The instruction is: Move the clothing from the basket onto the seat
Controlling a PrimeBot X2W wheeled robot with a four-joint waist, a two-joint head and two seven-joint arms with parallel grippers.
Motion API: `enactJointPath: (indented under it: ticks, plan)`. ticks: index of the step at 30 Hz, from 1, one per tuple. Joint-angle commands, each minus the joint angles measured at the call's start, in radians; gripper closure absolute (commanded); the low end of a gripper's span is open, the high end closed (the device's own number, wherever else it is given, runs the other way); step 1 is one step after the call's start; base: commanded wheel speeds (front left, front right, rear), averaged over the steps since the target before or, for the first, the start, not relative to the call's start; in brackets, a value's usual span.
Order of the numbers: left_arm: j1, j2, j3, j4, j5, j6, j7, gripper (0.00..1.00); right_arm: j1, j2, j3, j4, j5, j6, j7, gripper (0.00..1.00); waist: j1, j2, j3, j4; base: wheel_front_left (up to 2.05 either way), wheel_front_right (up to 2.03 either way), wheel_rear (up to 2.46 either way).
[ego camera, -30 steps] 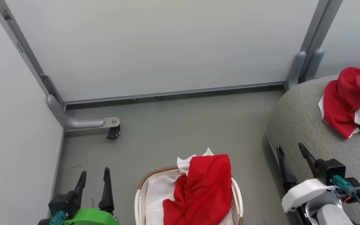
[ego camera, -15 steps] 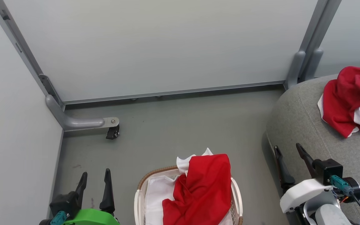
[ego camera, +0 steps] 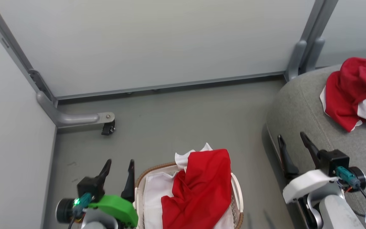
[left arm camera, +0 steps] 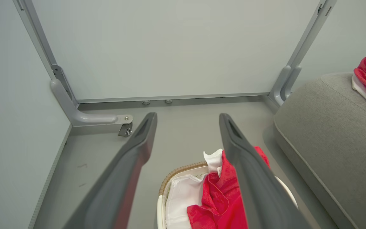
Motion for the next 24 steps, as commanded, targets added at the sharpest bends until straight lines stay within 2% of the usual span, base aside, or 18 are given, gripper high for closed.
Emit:
enactJointPath:
  ticks: [1, 7, 14, 24]
  plan:
    - [-0.044, 0.002, -0.016, 0.019, 0.007, -0.003, 0.0, 0.0, -0.022, -0.004, 0.002, -0.009, -0.003, -0.001, -0.002, 0.0, 0.0001, 0.0, 0.047, -0.031, 0.0, 0.0, 0.0]
    - [-0.196, 0.002, -0.114, 0.171, 0.0, -0.011, 0.0, 0.0, -0.098, -0.004, 0.007, -0.048, -0.01, -0.001, -0.002, 0.0, 0.0001, 0.0, 0.173, -0.095, 0.0, 0.0, 0.0]
    - [-0.379, 0.003, -0.216, 0.364, 0.007, -0.016, 0.0, 0.0, -0.201, -0.004, 0.001, -0.102, 0.011, -0.001, -0.002, 0.0, 0.0001, 0.0, 0.37, -0.172, 0.0, 0.0, 0.0]
    - [-0.557, 0.005, -0.341, 0.579, 0.029, -0.019, 0.033, 0.0, -0.306, -0.003, 0.023, -0.165, 0.055, -0.001, -0.002, 0.0, 0.0001, 0.0, 0.606, -0.253, 0.0, 0.0, 0.0]
